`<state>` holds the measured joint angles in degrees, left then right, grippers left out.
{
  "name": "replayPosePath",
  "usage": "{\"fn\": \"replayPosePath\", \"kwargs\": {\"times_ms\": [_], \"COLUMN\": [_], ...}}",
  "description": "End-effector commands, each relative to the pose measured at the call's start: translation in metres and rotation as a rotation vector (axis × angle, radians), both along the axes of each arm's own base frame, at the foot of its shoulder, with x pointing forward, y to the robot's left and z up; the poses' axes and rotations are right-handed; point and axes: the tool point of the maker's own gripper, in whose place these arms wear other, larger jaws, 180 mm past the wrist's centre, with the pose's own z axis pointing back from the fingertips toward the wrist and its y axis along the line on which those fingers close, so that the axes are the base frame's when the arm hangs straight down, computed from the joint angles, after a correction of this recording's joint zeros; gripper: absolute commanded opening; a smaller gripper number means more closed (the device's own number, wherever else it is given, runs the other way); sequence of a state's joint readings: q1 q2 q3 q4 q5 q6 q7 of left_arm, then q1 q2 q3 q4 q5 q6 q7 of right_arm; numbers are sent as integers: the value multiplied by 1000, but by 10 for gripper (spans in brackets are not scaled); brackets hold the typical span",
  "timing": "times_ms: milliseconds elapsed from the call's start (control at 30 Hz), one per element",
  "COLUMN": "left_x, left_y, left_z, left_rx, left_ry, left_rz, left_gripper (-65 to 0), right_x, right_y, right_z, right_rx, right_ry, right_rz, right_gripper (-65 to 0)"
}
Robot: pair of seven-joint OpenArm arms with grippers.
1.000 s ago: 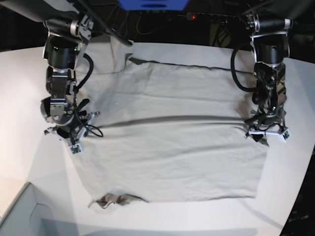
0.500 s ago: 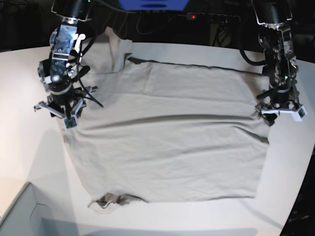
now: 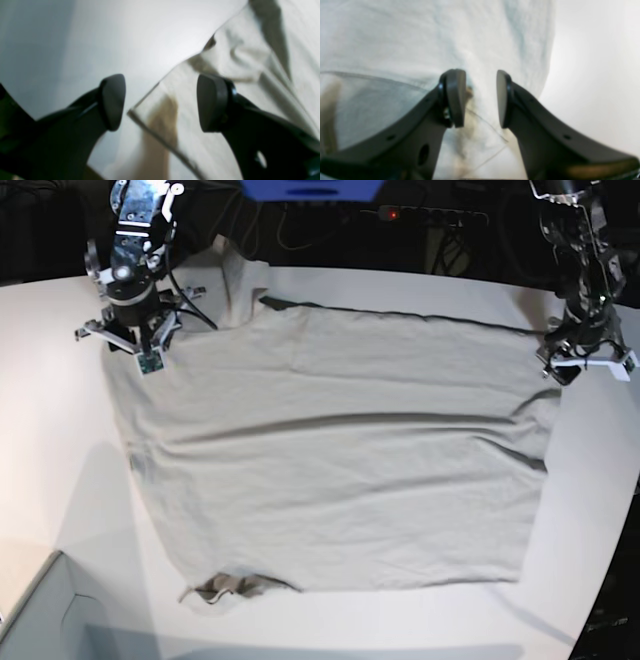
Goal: Layout the t-shirt on the table in an organized manner, then fold the t-shirt properly
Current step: 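Drag the held shirt edge away from the hem with both grippers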
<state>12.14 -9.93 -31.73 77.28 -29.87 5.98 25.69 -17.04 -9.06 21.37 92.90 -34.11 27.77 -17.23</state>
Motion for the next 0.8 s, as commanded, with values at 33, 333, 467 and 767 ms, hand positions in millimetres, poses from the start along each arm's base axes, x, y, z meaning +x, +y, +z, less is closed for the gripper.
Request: {"fn": "replayPosePath", "kwargs": {"times_ms": [33,333,467,767], "left_x": [-2,-17,-19,-37], "left_y": [2,-8,-7,-6], "left_z": [3,-16,-17,-45], "left_rx": [0,-48,-41,-81], "left_ry": [13,74,79,154], "left_rz": [-12,-10,-7,21], "left_gripper": [-217,-224,-357,-592], "right_x": [-1,-20,-29,-44], "right_y": [0,6,6,6], "right_z": [6,-2,-5,-11], "right_rx": [1,84,85,84], "right_ry": [-28,-15,1,33], "right_rz": [3,-32,-32,-34], "right_gripper": [-452,-452,-452,-452]}}
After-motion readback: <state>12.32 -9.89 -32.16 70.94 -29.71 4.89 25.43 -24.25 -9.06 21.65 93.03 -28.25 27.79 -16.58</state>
